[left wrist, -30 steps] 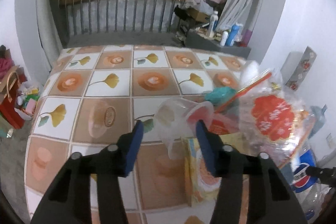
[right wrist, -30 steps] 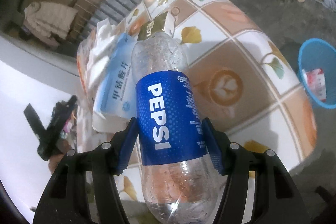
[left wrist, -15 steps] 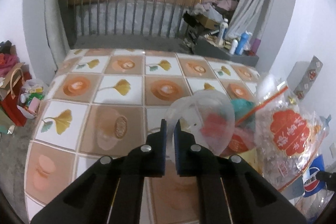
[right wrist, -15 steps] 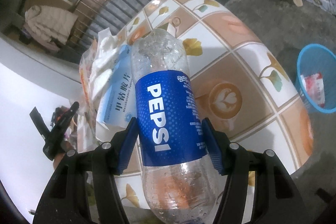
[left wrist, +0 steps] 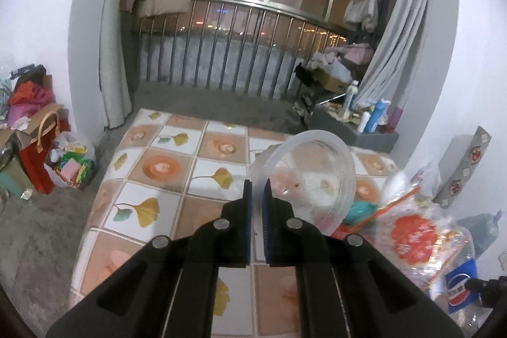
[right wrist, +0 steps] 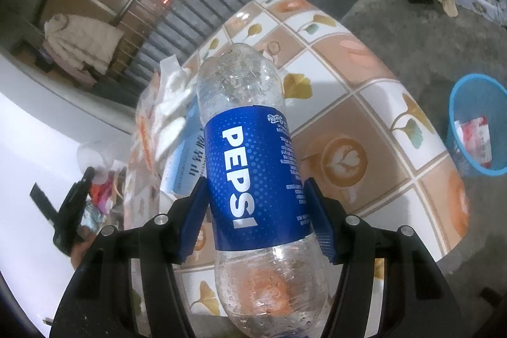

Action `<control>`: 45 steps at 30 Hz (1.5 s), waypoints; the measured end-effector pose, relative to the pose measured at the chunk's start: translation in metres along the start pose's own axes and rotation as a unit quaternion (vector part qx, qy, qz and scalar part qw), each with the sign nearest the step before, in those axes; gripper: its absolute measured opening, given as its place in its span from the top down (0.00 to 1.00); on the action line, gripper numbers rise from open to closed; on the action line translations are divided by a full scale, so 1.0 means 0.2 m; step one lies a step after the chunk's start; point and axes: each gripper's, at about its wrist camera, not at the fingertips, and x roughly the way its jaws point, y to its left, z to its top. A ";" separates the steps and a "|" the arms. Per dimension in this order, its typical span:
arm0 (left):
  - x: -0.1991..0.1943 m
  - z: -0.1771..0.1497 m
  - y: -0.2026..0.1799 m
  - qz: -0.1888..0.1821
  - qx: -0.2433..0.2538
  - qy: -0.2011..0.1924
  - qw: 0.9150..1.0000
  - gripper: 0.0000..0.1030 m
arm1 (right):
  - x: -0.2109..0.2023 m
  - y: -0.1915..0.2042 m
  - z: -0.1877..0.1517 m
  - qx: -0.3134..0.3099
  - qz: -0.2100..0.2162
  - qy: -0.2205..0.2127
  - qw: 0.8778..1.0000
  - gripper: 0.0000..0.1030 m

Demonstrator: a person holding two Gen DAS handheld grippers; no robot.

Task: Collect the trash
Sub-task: 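Lift the Pepsi bottle with the right gripper while the left gripper grasps the clear plastic bowl rim, then carry bottle and bowl over the blue basket and open both grippers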

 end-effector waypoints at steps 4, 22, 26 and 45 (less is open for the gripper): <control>-0.16 0.02 -0.07 -0.028 0.005 -0.012 1.000 0.95 | -0.06 -0.03 -0.01 0.006 0.008 -0.011 1.000 0.45; -0.35 -0.27 -1.61 -0.381 0.182 0.150 0.894 0.95 | -0.85 -0.83 -0.22 0.164 -0.031 -0.191 0.967 0.45; -0.14 -0.51 -2.08 -0.393 0.217 0.256 0.856 0.95 | -0.92 -1.12 -0.32 0.232 -0.045 -0.208 0.949 0.44; 0.51 -1.22 -3.04 -0.285 0.329 0.335 0.836 0.38 | -0.30 -2.13 0.01 0.429 0.041 -0.131 0.893 0.29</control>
